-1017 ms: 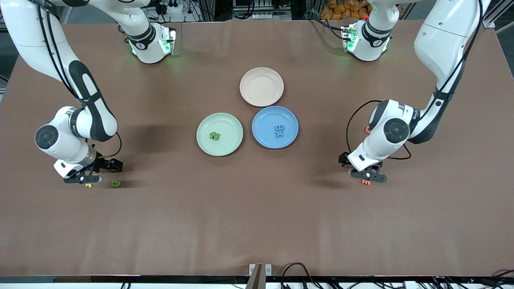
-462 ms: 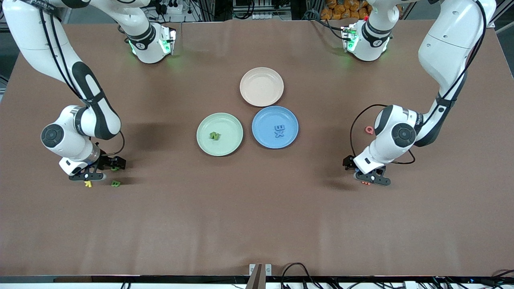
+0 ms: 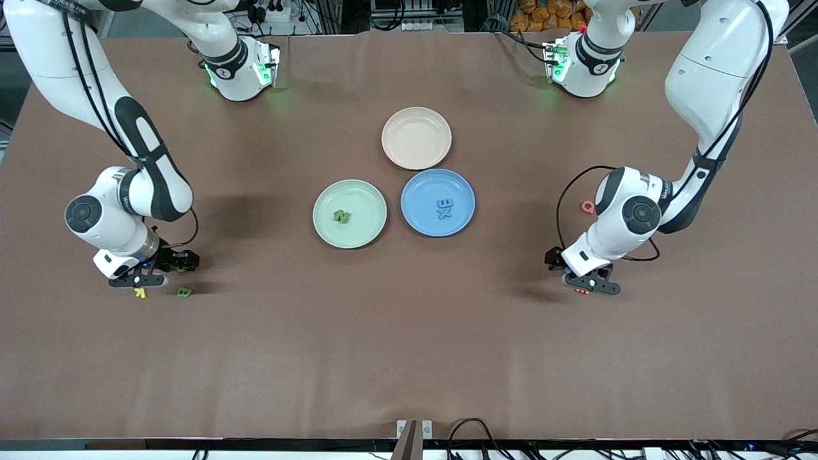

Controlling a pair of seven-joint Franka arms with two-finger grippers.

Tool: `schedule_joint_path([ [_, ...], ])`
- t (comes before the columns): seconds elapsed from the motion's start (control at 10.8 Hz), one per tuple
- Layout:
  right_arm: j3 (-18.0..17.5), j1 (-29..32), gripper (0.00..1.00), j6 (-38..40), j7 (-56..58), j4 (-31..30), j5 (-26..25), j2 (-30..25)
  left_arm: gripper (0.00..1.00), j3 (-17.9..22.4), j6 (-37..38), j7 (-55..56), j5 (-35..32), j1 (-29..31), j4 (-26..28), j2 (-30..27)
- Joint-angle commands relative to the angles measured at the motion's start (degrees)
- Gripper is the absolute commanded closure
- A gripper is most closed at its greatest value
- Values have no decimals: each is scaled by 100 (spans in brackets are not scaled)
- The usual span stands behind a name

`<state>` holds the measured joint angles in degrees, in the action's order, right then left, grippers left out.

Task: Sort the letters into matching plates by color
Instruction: 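Grasp the green b with the right gripper while the left gripper hovers near G, then carry the b to the green plate while the left gripper lowers onto G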

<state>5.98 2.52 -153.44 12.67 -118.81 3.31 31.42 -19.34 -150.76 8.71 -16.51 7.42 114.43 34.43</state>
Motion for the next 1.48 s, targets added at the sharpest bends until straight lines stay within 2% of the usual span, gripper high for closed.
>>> schedule_joint_path([
  [0.0,-97,144,67,-98,7,-151,-67,-57,3,-17,-15,42,-107,49,35,-15],
  [0.28,-97,153,77,-89,7,-142,-67,-57,7,-17,177,51,-98,49,0,-42],
  [0.46,-97,162,79,-63,16,-142,-67,-144,9,-17,354,69,-98,58,-35,-77],
  [0.74,-97,188,81,-10,95,-142,-67,-180,13,-17,442,60,-98,119,-26,-86],
  [1.11,-97,-13,81,543,-54,-142,2,-522,19,-17,459,78,-90,110,-44,-103],
  [1.39,-97,-426,81,552,-1123,-142,3,-602,32,-26,670,95,-81,58,-140,-103],
])
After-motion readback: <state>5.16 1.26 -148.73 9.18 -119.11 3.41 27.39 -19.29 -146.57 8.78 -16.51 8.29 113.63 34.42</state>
